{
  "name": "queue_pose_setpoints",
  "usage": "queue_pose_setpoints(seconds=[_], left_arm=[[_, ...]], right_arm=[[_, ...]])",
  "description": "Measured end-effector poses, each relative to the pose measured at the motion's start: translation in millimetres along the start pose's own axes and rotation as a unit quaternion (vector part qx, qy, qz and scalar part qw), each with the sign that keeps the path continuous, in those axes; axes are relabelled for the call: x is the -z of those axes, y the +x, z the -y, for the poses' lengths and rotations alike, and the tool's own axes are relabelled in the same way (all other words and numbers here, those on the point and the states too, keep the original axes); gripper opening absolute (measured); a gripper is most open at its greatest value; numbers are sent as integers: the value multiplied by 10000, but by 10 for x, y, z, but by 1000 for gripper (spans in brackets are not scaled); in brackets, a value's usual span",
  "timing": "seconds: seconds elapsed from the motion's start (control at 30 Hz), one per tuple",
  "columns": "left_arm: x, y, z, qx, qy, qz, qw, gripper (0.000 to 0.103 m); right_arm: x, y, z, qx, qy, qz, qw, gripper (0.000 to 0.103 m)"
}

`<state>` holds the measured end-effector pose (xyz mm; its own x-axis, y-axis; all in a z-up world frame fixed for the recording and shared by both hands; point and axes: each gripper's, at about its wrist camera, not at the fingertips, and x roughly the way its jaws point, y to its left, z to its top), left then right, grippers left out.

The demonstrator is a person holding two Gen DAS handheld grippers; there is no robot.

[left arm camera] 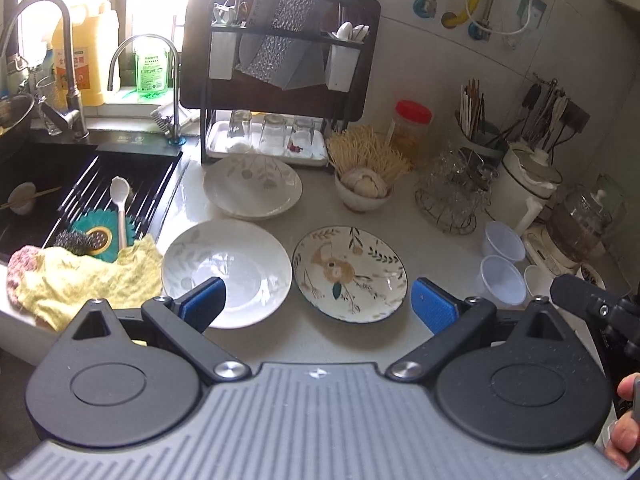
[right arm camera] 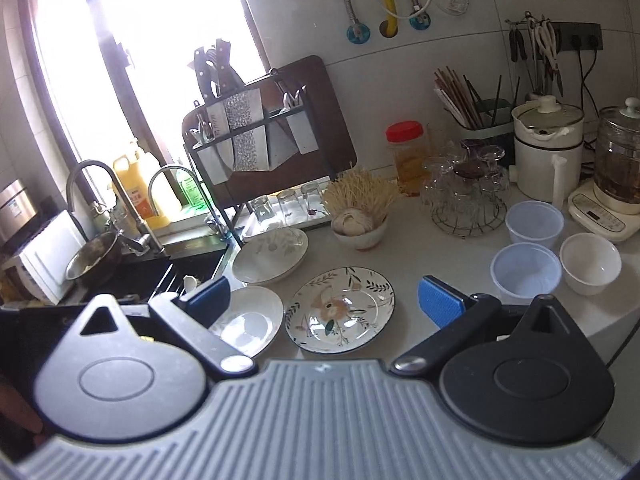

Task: Organize plates and bowls
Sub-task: 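Move both grippers toward the white leaf-pattern bowl beside the sink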

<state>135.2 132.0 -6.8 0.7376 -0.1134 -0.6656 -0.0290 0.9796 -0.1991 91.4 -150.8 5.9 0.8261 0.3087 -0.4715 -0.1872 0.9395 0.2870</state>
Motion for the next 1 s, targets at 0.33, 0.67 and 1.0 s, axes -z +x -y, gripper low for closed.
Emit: queue_pose_setpoints(seconds=[0.33,0.67,1.0], left_arm=[[-248,459,-545,-69,43,-351,9993,101],[-444,1024,-1402,14,-2,-841,9965,101],[-554,1676,-1982,591,328,-1331,9888,101]], right_arm=[[33,570,-217,103,180,-37,9998,102],[249,1319,-510,422,449,-426,9972,97],[643,2023,-776,722,1036,-1248,9841,78]])
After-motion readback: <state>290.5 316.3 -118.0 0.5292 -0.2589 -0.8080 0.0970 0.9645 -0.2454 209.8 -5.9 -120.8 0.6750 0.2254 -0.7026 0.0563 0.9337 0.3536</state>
